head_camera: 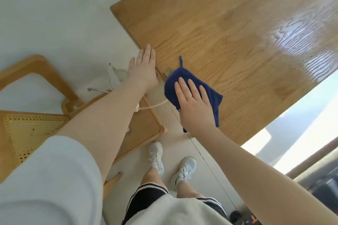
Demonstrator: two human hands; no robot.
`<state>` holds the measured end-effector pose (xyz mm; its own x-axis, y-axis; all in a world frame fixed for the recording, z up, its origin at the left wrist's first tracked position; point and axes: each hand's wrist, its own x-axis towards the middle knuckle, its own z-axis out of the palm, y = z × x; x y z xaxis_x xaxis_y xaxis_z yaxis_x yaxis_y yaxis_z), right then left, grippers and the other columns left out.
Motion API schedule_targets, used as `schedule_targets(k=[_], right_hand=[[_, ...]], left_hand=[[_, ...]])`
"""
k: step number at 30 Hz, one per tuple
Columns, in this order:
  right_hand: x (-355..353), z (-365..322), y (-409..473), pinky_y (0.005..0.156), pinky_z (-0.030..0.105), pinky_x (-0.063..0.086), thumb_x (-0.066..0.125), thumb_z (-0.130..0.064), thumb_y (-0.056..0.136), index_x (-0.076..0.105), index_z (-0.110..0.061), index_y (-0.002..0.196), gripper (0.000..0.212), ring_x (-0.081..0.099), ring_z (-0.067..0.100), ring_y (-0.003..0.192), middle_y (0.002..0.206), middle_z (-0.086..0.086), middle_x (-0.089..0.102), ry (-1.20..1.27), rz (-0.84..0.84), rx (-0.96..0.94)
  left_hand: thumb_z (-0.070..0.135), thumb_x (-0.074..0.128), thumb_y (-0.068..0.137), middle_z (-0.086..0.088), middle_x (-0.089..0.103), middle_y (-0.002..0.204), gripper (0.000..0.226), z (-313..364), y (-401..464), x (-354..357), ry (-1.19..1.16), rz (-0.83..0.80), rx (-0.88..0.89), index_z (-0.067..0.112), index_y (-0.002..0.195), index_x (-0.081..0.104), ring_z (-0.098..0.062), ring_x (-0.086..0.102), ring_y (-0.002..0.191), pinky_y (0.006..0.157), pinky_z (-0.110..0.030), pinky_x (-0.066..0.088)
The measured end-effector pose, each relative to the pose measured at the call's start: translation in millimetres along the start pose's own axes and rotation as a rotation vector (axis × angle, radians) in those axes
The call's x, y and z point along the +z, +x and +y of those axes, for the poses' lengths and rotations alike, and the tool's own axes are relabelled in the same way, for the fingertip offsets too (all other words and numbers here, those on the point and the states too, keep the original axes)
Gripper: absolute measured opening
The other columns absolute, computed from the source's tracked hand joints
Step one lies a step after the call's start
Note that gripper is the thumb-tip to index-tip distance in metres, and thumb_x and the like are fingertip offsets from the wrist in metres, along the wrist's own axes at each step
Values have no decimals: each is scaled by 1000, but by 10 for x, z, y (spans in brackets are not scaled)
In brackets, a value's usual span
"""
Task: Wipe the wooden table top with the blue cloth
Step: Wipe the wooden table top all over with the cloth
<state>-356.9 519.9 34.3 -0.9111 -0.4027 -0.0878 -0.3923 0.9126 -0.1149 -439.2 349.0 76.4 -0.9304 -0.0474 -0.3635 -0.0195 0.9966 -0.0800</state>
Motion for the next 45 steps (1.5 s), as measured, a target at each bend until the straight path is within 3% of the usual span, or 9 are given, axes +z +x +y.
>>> schedule_targets(k=[7,12,16,23,26,28,32,39,45], right_hand=[[139,382,-1302,112,42,12,67,4,61,16,-11,146,100,26,26,135,151,4,27,-96,7,-38],[123,233,-800,109,43,26,79,-16,65,36,-8,138,85,44,29,130,140,8,49,-69,92,77],[124,164,-562,107,48,31,52,-36,85,40,-10,138,60,43,32,130,141,8,47,-55,87,113],[219,95,-1371,114,47,19,22,-48,92,23,-1,144,71,19,38,141,153,17,24,197,118,614],[150,90,-1109,117,35,-2,33,-51,93,6,-4,148,76,-8,29,144,158,10,-1,486,171,783],[75,226,-861,118,38,1,37,-48,94,2,-9,148,76,-13,29,143,158,6,-7,508,206,907],[-38,533,-706,117,44,13,35,-49,94,2,-13,149,74,-11,30,144,158,4,-5,460,255,957],[150,0,-1055,114,27,2,46,-41,93,2,-15,149,76,-9,20,145,157,2,-13,721,358,896],[-10,1188,-550,117,36,3,49,-52,88,10,-13,149,82,-3,25,145,158,4,0,636,392,943]], left_hand=[[9,46,87,-9,-19,156,85,322,-522,159,-46,15,309,24,148,-12,-26,-11,145,116,-44,-1],[-1,43,87,-4,-2,159,78,431,-664,238,-144,103,512,22,150,2,-20,-1,146,118,-36,2],[1,42,90,-3,13,157,67,467,-788,308,-283,46,527,18,149,14,-21,6,145,116,-35,15],[38,38,94,-9,8,158,59,761,-931,328,-137,-3,545,32,148,17,-37,2,143,116,-48,10],[54,34,93,-11,3,158,59,909,-977,315,-141,-17,491,37,147,17,-41,-3,142,114,-50,6],[61,30,91,-16,2,157,64,980,-963,308,-103,-23,479,40,147,10,-47,-1,140,113,-53,9],[66,24,89,-22,2,155,69,1079,-945,277,53,9,467,37,148,5,-53,8,136,111,-55,15],[58,27,93,-22,8,153,62,1177,-954,173,43,-43,435,35,148,12,-55,13,133,107,-56,24],[78,21,77,-20,1,155,83,1278,-964,225,-10,-76,326,38,148,3,-52,1,138,110,-57,16]])
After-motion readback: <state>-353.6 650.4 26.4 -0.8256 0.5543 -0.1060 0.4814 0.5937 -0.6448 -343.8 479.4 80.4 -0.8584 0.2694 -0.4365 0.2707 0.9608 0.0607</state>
